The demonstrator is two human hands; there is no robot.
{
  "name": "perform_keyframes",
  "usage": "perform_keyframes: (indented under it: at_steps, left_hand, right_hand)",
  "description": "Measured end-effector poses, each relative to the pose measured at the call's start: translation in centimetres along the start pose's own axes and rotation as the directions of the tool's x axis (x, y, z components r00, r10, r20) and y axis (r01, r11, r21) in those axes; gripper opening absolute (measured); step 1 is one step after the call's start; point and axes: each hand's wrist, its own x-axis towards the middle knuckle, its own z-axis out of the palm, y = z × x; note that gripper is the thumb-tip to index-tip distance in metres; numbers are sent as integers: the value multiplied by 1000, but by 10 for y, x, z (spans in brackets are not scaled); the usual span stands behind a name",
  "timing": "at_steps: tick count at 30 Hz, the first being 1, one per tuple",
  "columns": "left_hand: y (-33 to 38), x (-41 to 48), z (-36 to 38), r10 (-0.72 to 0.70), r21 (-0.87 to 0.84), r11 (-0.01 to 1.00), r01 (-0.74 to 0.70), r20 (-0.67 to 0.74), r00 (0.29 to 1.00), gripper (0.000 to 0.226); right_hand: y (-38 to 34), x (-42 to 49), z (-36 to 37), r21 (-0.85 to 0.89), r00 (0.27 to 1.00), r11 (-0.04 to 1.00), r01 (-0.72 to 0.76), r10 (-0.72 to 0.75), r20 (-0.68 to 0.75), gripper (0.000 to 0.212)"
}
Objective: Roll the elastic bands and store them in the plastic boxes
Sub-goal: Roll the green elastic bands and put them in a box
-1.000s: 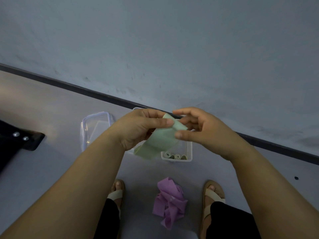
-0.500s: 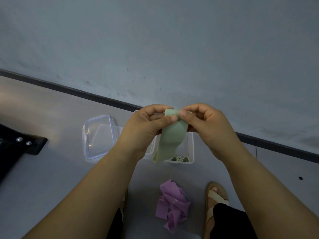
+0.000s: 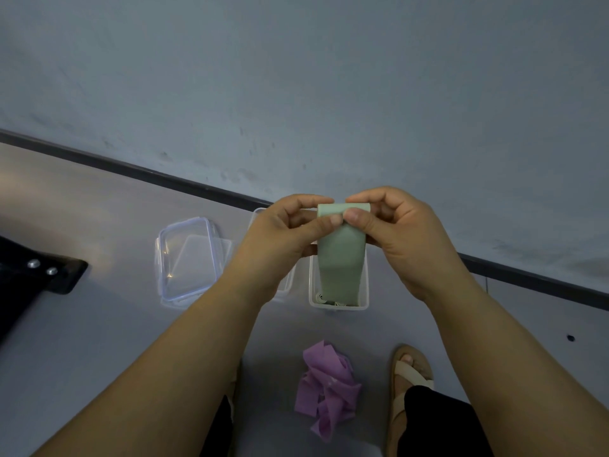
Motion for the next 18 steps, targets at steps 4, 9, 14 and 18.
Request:
perform_keyframes:
  at_steps: [4, 9, 14, 18]
  left_hand:
    - [3, -2, -1, 11, 77, 997, -11, -1, 1000, 17]
    - [3, -1, -3, 19, 98, 995, -17, -26, 999, 15]
    - [2, 1, -5, 53, 106, 993, -49, -35, 998, 16]
    - [2, 1, -5, 88, 90, 992, -84, -43, 995, 22]
  right_hand:
    - [1, 1, -3, -16, 1000, 1000, 25, -25, -4, 16]
    - [1, 1, -2, -125, 994, 986, 107, -107, 5, 25]
    - [2, 1, -1, -97, 997, 992, 79, -76, 33, 24]
    - [2, 1, -1, -13, 995, 998, -62, 62, 71, 30]
